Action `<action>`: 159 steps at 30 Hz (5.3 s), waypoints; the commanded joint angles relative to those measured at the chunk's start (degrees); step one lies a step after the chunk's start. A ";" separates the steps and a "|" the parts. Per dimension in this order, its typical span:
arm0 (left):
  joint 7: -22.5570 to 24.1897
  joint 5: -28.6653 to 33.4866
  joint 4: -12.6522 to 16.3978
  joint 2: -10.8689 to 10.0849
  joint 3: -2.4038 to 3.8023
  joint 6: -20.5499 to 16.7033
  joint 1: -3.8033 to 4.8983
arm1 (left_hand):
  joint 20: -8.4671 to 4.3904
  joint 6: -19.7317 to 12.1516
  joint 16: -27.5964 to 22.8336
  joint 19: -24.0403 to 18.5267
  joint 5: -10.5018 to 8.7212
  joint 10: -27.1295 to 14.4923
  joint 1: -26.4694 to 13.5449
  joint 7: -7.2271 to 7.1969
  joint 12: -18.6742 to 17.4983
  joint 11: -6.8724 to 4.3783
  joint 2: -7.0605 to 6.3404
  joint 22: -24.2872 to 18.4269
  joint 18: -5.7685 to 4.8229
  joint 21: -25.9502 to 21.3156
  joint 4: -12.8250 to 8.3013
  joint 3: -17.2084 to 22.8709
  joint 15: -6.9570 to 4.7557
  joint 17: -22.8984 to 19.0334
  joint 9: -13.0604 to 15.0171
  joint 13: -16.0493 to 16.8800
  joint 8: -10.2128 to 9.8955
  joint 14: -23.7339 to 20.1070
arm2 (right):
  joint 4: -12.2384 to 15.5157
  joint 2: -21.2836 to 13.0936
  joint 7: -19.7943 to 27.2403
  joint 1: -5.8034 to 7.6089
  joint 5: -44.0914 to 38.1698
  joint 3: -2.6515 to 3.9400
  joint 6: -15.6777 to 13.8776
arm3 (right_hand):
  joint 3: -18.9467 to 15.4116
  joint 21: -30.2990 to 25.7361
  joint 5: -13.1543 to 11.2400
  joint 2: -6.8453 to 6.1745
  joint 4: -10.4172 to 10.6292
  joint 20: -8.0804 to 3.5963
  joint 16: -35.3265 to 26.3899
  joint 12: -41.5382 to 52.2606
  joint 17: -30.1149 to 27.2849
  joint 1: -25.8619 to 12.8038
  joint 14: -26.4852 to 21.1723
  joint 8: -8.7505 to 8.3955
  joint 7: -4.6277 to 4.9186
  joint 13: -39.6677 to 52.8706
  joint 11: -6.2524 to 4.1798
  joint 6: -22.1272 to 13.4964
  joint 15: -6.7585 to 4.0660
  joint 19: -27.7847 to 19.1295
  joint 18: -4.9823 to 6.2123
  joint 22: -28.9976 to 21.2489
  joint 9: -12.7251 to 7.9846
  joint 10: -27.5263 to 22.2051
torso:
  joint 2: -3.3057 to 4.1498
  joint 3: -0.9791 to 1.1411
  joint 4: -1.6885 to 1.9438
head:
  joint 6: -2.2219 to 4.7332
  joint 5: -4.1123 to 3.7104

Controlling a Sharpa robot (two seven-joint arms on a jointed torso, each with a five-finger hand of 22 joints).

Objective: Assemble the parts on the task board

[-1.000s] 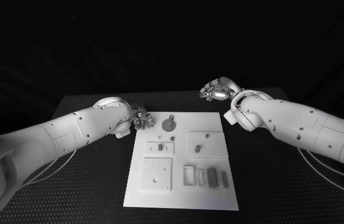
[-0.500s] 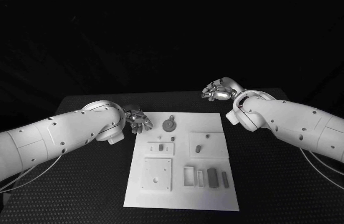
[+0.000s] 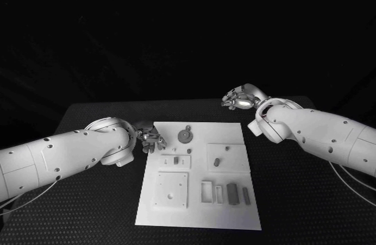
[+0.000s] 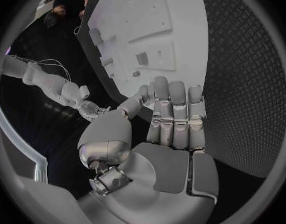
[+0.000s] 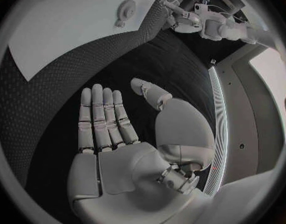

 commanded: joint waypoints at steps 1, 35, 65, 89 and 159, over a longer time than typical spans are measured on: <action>-1.31 -3.01 1.11 -0.10 -0.49 -2.49 -0.31 | -3.86 0.95 0.38 0.64 0.34 0.96 0.58 -0.48 0.25 -0.32 -0.12 1.27 0.60 0.41 0.08 0.31 -0.09 0.21 0.20 0.17 0.38 0.79 | 0.08 -0.01 0.30 -0.02 -0.47 0.01 0.58 | -0.03 -0.20 0.18 0.12 -0.27 0.04 -0.20 0.39 -0.05 0.19 -0.33 0.02 -0.03 -0.05 -0.12 -0.38 0.03 0.39 0.41 0.06 -0.07 -0.47 | 0.01 0.04 -0.03 | -0.14 0.07; -2.09 -7.00 3.74 -0.37 -3.15 -5.41 -2.71 | -6.84 4.31 9.26 3.95 2.96 3.57 -0.16 -1.93 9.79 -1.91 -0.72 1.37 1.09 8.04 -0.02 0.06 -3.74 4.55 1.56 6.84 -0.36 3.70 | 0.12 -0.13 0.36 -0.02 -0.47 0.01 0.48 | -0.01 -0.35 0.20 0.08 -0.24 0.05 -0.23 0.40 -0.08 0.17 -0.38 0.02 -0.11 -0.12 -0.13 -0.39 0.00 0.39 0.41 0.15 -0.08 -0.50 | 0.03 0.08 -0.16 | -0.46 0.34; -3.91 -11.45 4.15 -0.22 -3.16 -8.61 -4.28 | -8.56 6.92 14.90 5.84 6.09 4.29 -2.14 -3.55 15.92 -3.56 -0.43 1.35 1.69 12.77 -0.10 0.36 -6.06 5.46 3.66 9.87 2.25 5.45 | 0.20 -0.28 0.37 -0.02 -0.47 0.01 0.43 | -0.02 -0.46 0.20 0.07 -0.15 0.06 -0.24 0.42 -0.09 0.09 -0.38 0.03 -0.09 -0.18 -0.12 -0.39 0.00 0.43 0.41 0.23 -0.09 -0.51 | 0.02 0.17 -0.14 | -0.42 0.39; -3.38 -12.11 4.73 -0.51 -3.14 -10.61 -4.47 | -8.82 6.56 15.97 6.22 5.55 3.87 -2.14 -3.79 17.30 -3.83 -0.33 1.25 1.96 13.88 0.08 0.78 -6.58 5.31 4.18 10.29 2.88 5.54 | 0.19 -0.36 0.39 -0.02 -0.47 0.01 0.44 | -0.04 -0.52 0.22 0.09 -0.04 0.07 -0.24 0.44 -0.09 -0.01 -0.38 0.04 -0.08 -0.21 -0.11 -0.39 0.01 0.47 0.40 0.29 -0.09 -0.51 | 0.01 0.10 -0.13 | -0.45 0.31; -5.02 -14.85 4.20 -0.91 -3.06 -8.81 -6.66 | -8.69 5.07 16.29 5.81 -0.58 2.94 -7.99 -3.31 17.66 -3.33 -16.93 0.78 2.59 13.88 14.02 1.14 -6.63 3.54 5.21 9.81 2.75 4.46 | 0.46 -0.70 0.35 -0.02 -0.46 0.01 0.33 | -0.06 -0.76 0.31 0.02 0.16 0.04 -0.25 0.49 -0.11 -0.23 -0.38 0.03 -0.05 -0.32 -0.11 -0.44 0.02 0.54 0.42 0.48 -0.12 -0.54 | 0.03 0.12 -0.18 | -0.71 0.31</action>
